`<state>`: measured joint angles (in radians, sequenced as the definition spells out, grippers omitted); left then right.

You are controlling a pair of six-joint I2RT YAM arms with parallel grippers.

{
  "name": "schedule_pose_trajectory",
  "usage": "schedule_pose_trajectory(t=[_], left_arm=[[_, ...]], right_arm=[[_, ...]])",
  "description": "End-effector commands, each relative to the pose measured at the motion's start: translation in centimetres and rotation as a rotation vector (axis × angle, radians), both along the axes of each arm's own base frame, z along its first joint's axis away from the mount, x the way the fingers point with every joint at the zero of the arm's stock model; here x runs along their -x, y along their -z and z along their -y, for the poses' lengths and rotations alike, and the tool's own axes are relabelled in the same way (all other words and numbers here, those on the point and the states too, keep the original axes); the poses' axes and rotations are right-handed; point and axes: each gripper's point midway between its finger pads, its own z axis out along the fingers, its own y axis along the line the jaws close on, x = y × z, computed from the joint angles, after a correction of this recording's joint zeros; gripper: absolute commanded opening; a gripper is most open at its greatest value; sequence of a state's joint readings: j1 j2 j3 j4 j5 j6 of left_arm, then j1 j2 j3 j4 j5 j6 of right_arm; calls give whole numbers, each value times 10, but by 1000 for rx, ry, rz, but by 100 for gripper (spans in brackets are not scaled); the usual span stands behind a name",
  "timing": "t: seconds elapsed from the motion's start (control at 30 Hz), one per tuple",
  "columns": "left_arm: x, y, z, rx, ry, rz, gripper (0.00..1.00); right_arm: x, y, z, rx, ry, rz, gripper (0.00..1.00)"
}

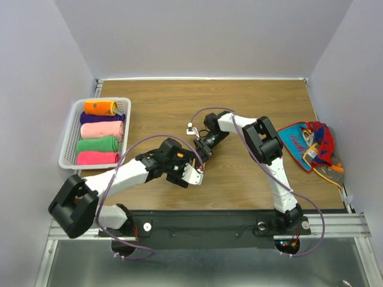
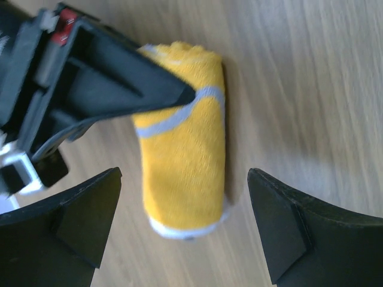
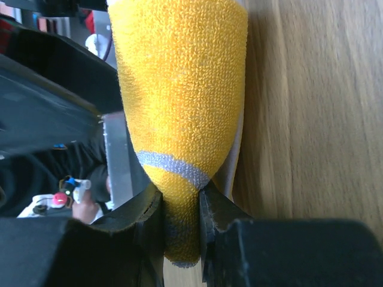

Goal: Roll the towels
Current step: Place the rolled towel into the container

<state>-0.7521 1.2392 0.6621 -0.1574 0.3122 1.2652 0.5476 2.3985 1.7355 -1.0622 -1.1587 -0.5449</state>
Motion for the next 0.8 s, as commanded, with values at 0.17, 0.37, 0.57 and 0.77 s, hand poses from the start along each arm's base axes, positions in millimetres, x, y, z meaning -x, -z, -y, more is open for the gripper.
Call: schedule_pose_trajectory(t=[0.17, 0.37, 0.57, 0.77], left_arm=[[-30, 12, 31, 21, -46, -7, 99], [-38, 33, 34, -45, -56, -54, 89], [-34, 47, 36, -79, -41, -99, 71], [-24, 57, 31, -116, -48, -147, 44]], right_arm=[[3, 40, 19, 106, -46, 32, 2], [5, 39, 17, 82, -46, 9, 3], [12, 39, 16, 57, -48, -63, 4], [20, 30, 15, 4, -60, -143, 8]])
